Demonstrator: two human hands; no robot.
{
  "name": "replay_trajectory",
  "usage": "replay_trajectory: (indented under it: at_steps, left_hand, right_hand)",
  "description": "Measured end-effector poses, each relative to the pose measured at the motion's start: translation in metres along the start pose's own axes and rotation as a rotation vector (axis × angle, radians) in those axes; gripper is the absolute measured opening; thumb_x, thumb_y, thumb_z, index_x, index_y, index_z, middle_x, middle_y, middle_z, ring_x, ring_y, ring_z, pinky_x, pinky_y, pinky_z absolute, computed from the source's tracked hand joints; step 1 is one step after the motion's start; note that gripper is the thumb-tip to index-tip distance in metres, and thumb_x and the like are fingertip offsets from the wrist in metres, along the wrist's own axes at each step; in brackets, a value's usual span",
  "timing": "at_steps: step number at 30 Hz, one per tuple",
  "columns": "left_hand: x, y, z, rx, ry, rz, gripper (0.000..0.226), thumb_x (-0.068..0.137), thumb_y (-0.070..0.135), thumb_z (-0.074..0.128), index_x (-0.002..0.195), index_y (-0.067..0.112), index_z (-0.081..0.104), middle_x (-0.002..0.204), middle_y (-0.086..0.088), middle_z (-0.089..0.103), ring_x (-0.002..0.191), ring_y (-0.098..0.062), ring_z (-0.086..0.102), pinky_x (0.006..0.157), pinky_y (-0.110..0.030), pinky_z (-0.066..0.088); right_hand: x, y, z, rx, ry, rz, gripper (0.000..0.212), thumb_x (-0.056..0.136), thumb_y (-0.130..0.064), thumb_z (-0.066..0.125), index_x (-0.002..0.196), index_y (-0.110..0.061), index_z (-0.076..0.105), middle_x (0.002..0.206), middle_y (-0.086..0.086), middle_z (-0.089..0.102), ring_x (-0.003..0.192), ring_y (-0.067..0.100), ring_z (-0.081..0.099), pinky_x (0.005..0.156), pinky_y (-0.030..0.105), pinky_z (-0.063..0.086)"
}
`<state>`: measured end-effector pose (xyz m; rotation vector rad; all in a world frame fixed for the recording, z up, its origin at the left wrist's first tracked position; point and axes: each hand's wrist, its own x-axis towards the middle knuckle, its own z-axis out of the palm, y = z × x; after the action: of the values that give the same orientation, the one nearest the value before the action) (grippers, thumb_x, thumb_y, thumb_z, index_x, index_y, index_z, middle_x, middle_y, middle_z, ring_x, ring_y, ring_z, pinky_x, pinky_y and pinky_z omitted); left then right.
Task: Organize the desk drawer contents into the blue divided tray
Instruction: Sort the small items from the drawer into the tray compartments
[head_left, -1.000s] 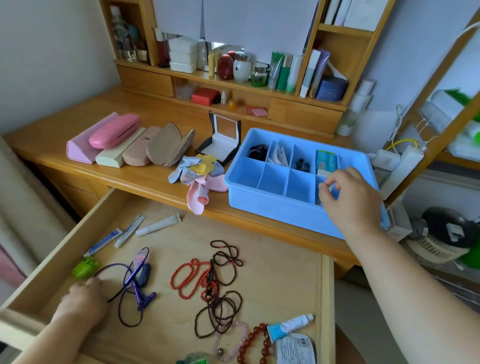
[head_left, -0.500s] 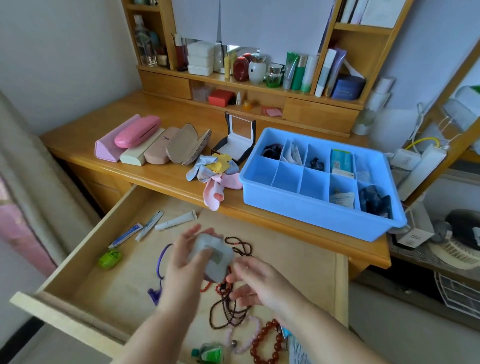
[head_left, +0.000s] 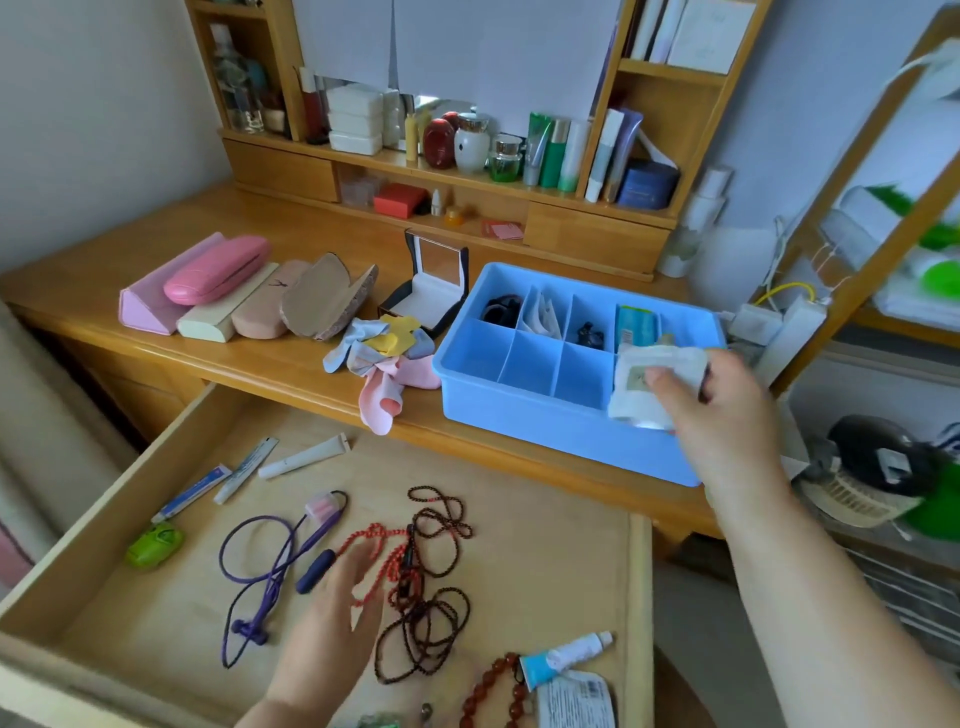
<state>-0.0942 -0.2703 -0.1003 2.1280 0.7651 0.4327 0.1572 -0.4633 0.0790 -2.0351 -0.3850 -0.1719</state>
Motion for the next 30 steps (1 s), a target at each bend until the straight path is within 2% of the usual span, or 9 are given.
replay_trajectory:
  at_steps: [2, 4, 7, 9, 14, 16, 21, 26, 30]
  left_hand:
    - [0.003, -0.007, 0.001, 0.049, 0.047, -0.043, 0.044, 0.087, 0.01, 0.062, 0.129, 0.016, 0.051, 0.118, 0.005, 0.061, 0.112, -0.011, 0.057, 0.089, -0.017, 0.039]
    - [0.005, -0.005, 0.004, 0.085, 0.058, -0.033, 0.045, 0.084, 0.008, 0.065, 0.128, 0.015, 0.053, 0.115, 0.006, 0.061, 0.104, -0.008, 0.056, 0.084, -0.019, 0.039]
    - [0.005, -0.004, 0.006, 0.117, 0.023, -0.008, 0.047, 0.082, 0.006, 0.067, 0.126, 0.016, 0.053, 0.116, 0.004, 0.061, 0.097, -0.004, 0.053, 0.081, -0.02, 0.039]
    - [0.004, -0.005, 0.006, 0.117, 0.02, -0.006, 0.048, 0.082, 0.005, 0.066, 0.126, 0.017, 0.053, 0.116, 0.003, 0.06, 0.097, -0.004, 0.053, 0.082, -0.021, 0.04]
    - [0.005, -0.006, 0.004, 0.124, 0.045, -0.071, 0.047, 0.083, 0.003, 0.062, 0.127, 0.017, 0.052, 0.12, 0.002, 0.059, 0.113, -0.014, 0.054, 0.094, -0.023, 0.039]
    - [0.004, -0.005, 0.004, 0.134, 0.039, -0.07, 0.047, 0.083, 0.003, 0.063, 0.127, 0.016, 0.053, 0.121, 0.001, 0.06, 0.113, -0.015, 0.055, 0.093, -0.022, 0.039]
    - [0.003, -0.003, 0.005, 0.156, -0.017, -0.05, 0.044, 0.084, 0.004, 0.062, 0.126, 0.014, 0.053, 0.122, -0.002, 0.058, 0.107, -0.016, 0.057, 0.086, -0.02, 0.037]
    - [0.003, -0.005, 0.005, 0.162, -0.015, -0.045, 0.044, 0.079, -0.002, 0.066, 0.12, 0.01, 0.058, 0.114, -0.005, 0.061, 0.099, -0.017, 0.057, 0.081, -0.022, 0.038]
    - [0.006, -0.01, 0.007, 0.181, -0.016, -0.069, 0.046, 0.076, -0.003, 0.069, 0.119, 0.01, 0.06, 0.114, -0.007, 0.062, 0.098, -0.018, 0.058, 0.082, -0.024, 0.041]
  right_hand:
    - [0.04, 0.003, -0.015, -0.241, 0.02, 0.008, 0.017, 0.086, -0.03, 0.064, 0.093, -0.016, 0.058, 0.085, -0.002, 0.063, 0.072, 0.015, 0.059, 0.05, 0.022, 0.038]
    - [0.068, 0.004, -0.015, -0.51, -0.108, 0.079, 0.025, 0.084, -0.033, 0.065, 0.089, -0.009, 0.057, 0.083, 0.007, 0.061, 0.07, 0.022, 0.055, 0.048, 0.025, 0.033]
    - [0.081, -0.001, 0.01, -0.661, -0.34, 0.137, 0.031, 0.081, -0.033, 0.068, 0.09, -0.005, 0.058, 0.08, 0.011, 0.061, 0.074, 0.028, 0.062, 0.056, 0.031, 0.047]
    - [0.079, 0.004, 0.032, -0.691, -0.428, 0.18, 0.032, 0.086, -0.032, 0.062, 0.094, -0.002, 0.058, 0.072, 0.011, 0.064, 0.061, 0.024, 0.064, 0.052, 0.028, 0.047]
    - [0.08, 0.008, 0.046, -1.01, -0.425, 0.129, 0.031, 0.093, -0.032, 0.045, 0.113, -0.011, 0.055, 0.09, 0.006, 0.059, 0.08, 0.024, 0.058, 0.056, 0.026, 0.038]
    - [0.084, 0.004, 0.04, -1.152, -0.49, 0.07, 0.034, 0.089, -0.042, 0.045, 0.108, -0.015, 0.055, 0.081, 0.0, 0.056, 0.076, 0.02, 0.055, 0.054, 0.026, 0.034]
    - [0.091, -0.005, 0.039, -1.078, -0.774, 0.221, 0.032, 0.093, -0.039, 0.041, 0.107, -0.01, 0.041, 0.071, 0.01, 0.055, 0.053, 0.019, 0.055, 0.049, 0.024, 0.039]
    - [0.101, -0.009, 0.036, -0.995, -0.733, 0.217, 0.033, 0.087, -0.037, 0.056, 0.1, -0.007, 0.053, 0.06, 0.008, 0.053, 0.048, 0.018, 0.046, 0.045, 0.022, 0.034]
    - [0.095, 0.003, 0.037, -1.029, -0.69, 0.137, 0.028, 0.087, -0.038, 0.048, 0.093, -0.011, 0.054, 0.058, 0.007, 0.058, 0.052, 0.018, 0.055, 0.048, 0.024, 0.037]
